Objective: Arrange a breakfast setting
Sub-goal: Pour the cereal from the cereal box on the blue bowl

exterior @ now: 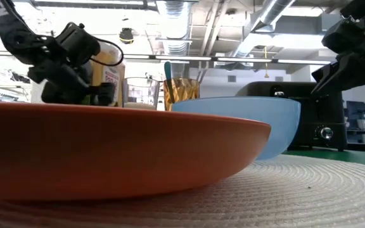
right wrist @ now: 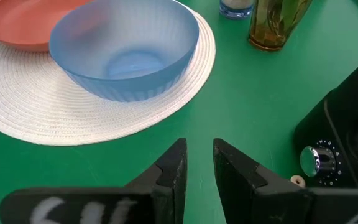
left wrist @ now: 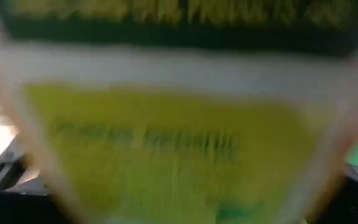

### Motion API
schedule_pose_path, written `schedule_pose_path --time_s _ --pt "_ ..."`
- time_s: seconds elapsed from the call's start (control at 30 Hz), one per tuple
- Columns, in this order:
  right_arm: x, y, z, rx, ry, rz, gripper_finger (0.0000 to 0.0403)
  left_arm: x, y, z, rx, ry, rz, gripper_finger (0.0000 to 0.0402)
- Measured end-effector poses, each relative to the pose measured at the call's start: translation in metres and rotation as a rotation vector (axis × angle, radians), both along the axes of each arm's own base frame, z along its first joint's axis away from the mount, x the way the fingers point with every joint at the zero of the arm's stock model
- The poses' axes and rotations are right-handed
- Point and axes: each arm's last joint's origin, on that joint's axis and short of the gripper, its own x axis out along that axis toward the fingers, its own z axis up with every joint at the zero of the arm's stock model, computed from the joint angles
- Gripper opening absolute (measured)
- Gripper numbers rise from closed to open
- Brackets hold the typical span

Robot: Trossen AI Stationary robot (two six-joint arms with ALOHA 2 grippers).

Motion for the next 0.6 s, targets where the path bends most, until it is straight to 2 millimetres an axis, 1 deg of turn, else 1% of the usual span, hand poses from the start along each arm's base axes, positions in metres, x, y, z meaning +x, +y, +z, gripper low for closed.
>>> schedule_pose_path --time_s 0.13,0.27,0.37,0.6 --pt "0.0 0.0 0.0 0.0 0.0 0.0 0.0102 0.004 0.013 -0.005 0.005 0.024 -0.025 0.04" --pt "0.0 0.0 0.0 0.0 0.001 0.0 0.0102 0.006 0.02 -0.014 0.005 -0.002 0.002 0.04" --pt "0.0 0.0 0.0 0.0 0.001 0.0 0.0102 0.007 0.022 -0.016 0.015 -0.017 0.016 0.04" --pt "0.0 0.0 0.0 0.0 0.001 0.0 0.0102 0.008 0.022 -0.016 0.026 -0.051 0.036 0.04"
